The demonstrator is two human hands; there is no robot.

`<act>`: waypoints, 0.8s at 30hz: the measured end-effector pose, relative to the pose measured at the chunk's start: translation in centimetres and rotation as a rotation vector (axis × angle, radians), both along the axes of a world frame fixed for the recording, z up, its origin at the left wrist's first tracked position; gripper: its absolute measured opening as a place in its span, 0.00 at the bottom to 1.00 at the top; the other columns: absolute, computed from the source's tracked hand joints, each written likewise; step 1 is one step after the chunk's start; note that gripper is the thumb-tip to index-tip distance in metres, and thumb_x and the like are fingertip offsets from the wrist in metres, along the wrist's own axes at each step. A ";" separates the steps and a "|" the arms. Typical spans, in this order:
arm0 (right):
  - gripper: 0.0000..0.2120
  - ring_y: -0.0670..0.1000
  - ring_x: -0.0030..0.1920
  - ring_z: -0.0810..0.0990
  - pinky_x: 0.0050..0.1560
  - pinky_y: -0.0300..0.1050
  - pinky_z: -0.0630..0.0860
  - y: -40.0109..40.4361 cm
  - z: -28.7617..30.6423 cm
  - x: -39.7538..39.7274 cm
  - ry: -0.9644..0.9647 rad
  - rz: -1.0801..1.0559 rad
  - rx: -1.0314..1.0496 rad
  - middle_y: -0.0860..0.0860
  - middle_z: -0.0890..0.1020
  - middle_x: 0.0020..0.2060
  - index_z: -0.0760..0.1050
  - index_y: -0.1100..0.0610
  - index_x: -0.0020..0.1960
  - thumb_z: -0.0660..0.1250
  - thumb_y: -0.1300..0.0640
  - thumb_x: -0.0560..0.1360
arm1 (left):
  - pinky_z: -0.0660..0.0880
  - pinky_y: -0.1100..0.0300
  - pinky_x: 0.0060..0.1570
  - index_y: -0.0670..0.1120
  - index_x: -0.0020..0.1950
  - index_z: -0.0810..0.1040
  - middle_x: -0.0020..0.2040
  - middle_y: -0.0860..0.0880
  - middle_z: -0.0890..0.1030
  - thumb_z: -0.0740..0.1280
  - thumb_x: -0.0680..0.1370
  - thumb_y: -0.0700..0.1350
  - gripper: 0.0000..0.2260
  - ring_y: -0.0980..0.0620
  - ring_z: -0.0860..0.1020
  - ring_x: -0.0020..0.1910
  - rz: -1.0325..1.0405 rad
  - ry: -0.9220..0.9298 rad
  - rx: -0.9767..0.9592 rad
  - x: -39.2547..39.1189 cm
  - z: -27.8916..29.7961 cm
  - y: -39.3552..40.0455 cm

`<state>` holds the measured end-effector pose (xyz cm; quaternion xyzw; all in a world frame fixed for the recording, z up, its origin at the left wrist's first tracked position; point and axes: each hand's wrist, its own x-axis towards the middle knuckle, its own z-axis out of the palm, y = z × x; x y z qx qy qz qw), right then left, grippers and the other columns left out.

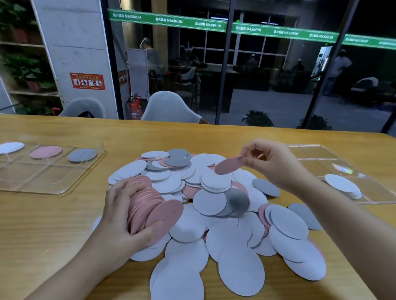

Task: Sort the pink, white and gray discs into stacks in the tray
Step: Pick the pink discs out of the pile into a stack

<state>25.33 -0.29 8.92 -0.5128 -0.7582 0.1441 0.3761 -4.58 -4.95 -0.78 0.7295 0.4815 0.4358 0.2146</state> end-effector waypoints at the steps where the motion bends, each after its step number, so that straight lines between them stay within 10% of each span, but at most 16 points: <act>1: 0.07 0.40 0.31 0.71 0.34 0.29 0.67 -0.7 -0.1 -0.6 0.074 0.062 -0.047 0.44 0.75 0.32 0.76 0.52 0.39 0.69 0.62 0.73 | 0.54 0.85 0.53 0.77 0.58 0.57 0.58 0.80 0.50 0.65 0.57 0.64 0.32 0.82 0.51 0.61 -0.003 0.006 0.003 0.0 0.0 0.0; 16: 0.12 0.42 0.41 0.72 0.41 0.31 0.68 -3.4 -6.8 -9.2 -0.104 0.309 -0.057 0.44 0.74 0.38 0.65 0.44 0.37 0.69 0.51 0.69 | 0.51 0.86 0.54 0.69 0.62 0.58 0.61 0.78 0.48 0.70 0.55 0.68 0.39 0.79 0.50 0.65 -0.021 0.045 -0.018 -0.1 0.5 -0.6; 24: 0.32 0.34 0.64 0.67 0.63 0.36 0.67 -2.9 -6.3 -12.5 0.075 0.375 -0.308 0.35 0.68 0.64 0.61 0.40 0.64 0.64 0.33 0.64 | 0.59 0.80 0.57 0.73 0.62 0.60 0.63 0.72 0.57 0.70 0.59 0.57 0.35 0.71 0.58 0.68 0.010 0.017 0.073 -1.9 2.2 -1.2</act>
